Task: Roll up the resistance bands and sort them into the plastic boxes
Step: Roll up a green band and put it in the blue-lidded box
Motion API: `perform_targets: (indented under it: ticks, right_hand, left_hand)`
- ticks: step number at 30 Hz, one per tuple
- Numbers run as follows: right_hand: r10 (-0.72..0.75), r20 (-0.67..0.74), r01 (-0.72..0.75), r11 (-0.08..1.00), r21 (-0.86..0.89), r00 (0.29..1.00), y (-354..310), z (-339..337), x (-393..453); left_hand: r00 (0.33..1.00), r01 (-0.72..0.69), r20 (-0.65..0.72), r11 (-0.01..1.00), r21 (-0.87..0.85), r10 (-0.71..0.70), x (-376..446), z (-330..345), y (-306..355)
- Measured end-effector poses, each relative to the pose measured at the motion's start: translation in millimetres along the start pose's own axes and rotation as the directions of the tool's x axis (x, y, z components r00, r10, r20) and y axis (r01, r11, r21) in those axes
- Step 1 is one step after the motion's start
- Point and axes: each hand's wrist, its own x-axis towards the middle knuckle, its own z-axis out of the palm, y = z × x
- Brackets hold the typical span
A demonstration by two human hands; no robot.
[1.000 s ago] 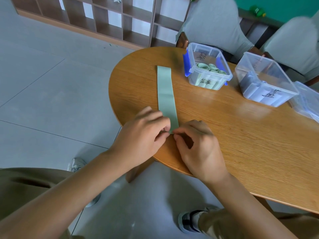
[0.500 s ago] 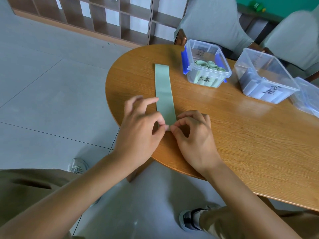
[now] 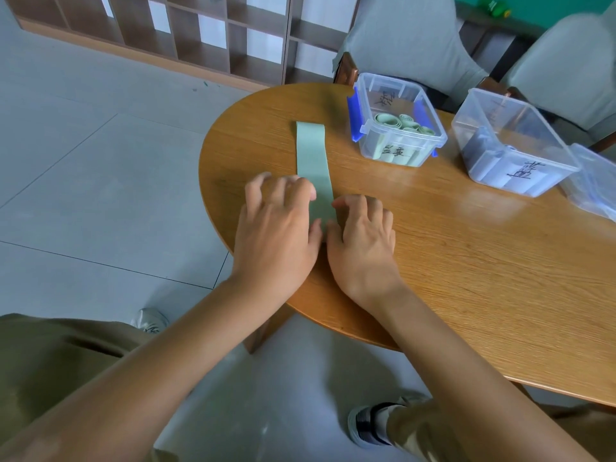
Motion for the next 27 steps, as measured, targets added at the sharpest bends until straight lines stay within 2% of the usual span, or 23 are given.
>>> perform_targets:
  ticks: [10,18,27]
  right_hand:
    - [0.018,-0.044,-0.021,0.996,-0.082,0.999,-10,15,34]
    - [0.066,-0.063,-0.071,0.994,-0.077,0.996,-16,21,64]
    - [0.104,-0.119,-0.116,0.988,-0.104,0.987,-21,28,104]
  left_hand:
    - [1.0,0.024,0.019,0.998,0.053,-0.025,37,15,-6]
    - [1.0,0.0,-0.017,0.993,-0.118,-0.002,57,19,-26]
    - [0.997,0.038,-0.045,0.953,-0.301,-0.055,58,4,-37]
